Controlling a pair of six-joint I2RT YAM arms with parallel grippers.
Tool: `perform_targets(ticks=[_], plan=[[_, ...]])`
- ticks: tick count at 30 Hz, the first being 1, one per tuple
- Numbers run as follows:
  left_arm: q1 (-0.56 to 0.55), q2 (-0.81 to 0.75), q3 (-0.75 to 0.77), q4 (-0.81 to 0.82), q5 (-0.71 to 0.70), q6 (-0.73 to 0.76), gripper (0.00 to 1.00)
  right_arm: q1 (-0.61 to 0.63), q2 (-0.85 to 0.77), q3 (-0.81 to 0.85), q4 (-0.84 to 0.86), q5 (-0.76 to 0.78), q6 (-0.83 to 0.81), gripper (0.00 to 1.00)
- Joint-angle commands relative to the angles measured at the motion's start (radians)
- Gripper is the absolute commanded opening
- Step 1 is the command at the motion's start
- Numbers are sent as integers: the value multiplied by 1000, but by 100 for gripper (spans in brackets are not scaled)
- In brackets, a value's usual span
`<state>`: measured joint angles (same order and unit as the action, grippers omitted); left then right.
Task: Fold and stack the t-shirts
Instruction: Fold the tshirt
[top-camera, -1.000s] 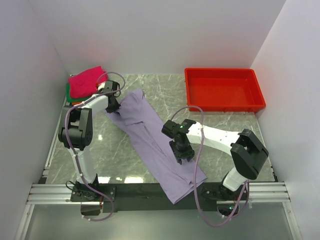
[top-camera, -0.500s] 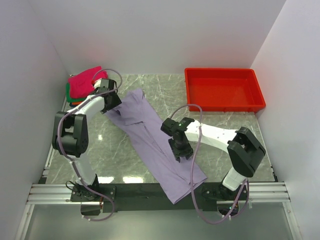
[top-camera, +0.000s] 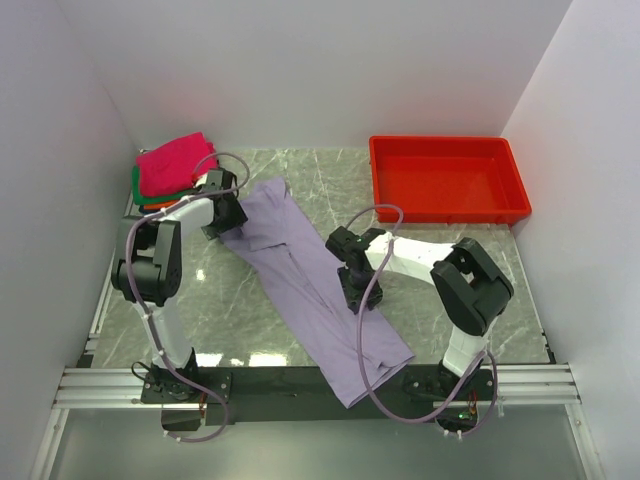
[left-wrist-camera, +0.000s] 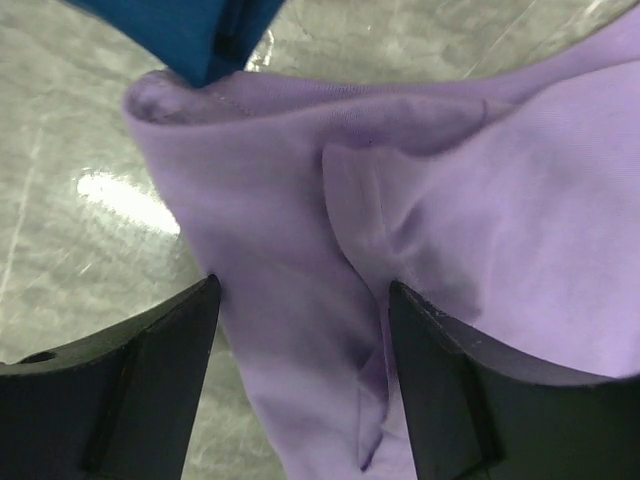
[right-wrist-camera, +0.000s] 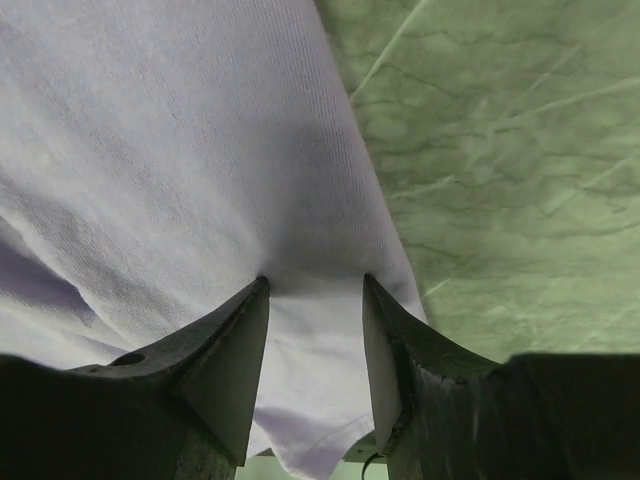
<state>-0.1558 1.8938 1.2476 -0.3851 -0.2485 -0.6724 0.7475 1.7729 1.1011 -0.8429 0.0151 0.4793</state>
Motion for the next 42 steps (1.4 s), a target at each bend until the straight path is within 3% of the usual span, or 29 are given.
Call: perform_targets(ticks=[1,13,31,36,42], plan=[[1,48,47,55,34,36,74,-7,0,-33,57,-12,-5,49],[-21,238,199,91,107,28,73,-4,16,-109,65,-168,-22,49],[-59,580,737,26,170,57,74,-2,158,150,-33,-244,-94,48],[-59,619,812,38,195,63,83,-4,201,262,-68,-236,-110,48],[-57,545,799,63,196,109,91,-5,189,387,-125,-193,-119,50]])
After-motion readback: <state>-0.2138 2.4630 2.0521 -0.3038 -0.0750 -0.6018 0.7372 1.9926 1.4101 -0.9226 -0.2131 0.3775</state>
